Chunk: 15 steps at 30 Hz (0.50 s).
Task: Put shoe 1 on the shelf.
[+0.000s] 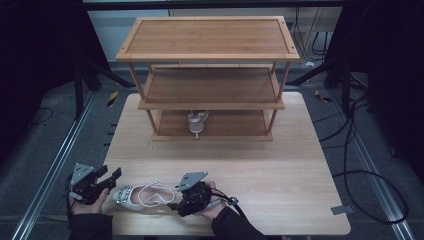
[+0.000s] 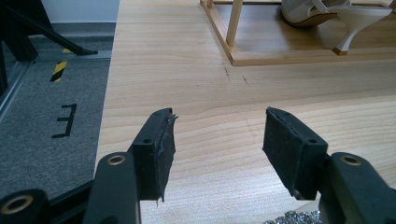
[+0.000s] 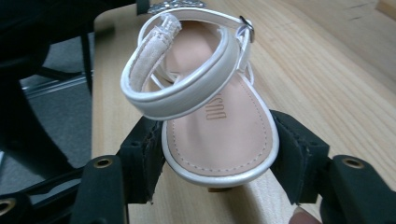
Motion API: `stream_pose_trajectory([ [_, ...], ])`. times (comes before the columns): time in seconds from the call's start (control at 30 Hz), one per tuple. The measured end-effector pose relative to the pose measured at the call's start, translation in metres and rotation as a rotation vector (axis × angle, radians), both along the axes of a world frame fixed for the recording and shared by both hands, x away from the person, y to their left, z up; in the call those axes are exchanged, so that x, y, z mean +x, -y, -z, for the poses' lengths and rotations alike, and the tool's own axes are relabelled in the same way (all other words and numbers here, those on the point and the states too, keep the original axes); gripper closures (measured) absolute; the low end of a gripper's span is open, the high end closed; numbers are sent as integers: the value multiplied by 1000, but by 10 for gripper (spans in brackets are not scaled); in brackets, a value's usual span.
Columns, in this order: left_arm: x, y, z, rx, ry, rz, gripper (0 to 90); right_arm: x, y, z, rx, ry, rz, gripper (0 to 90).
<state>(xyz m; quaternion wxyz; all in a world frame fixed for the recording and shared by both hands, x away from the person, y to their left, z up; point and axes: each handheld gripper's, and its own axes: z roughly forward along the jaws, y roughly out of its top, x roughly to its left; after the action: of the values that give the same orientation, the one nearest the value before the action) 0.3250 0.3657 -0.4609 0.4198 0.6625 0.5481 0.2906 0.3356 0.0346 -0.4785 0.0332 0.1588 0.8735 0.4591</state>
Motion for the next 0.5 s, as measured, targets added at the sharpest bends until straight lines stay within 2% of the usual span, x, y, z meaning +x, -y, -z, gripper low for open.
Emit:
stream_pose_trajectory([
  [0.17, 0, 0, 0, 1, -2, 1, 421, -1, -5, 4, 12, 7, 9, 250],
  [0.37, 1, -1, 0, 2, -2, 0, 421, 1, -24, 15, -19, 23, -2, 229],
  [0.5, 1, -1, 1, -1, -3, 2, 421, 5, -31, 17, -1, 30, 1, 237],
])
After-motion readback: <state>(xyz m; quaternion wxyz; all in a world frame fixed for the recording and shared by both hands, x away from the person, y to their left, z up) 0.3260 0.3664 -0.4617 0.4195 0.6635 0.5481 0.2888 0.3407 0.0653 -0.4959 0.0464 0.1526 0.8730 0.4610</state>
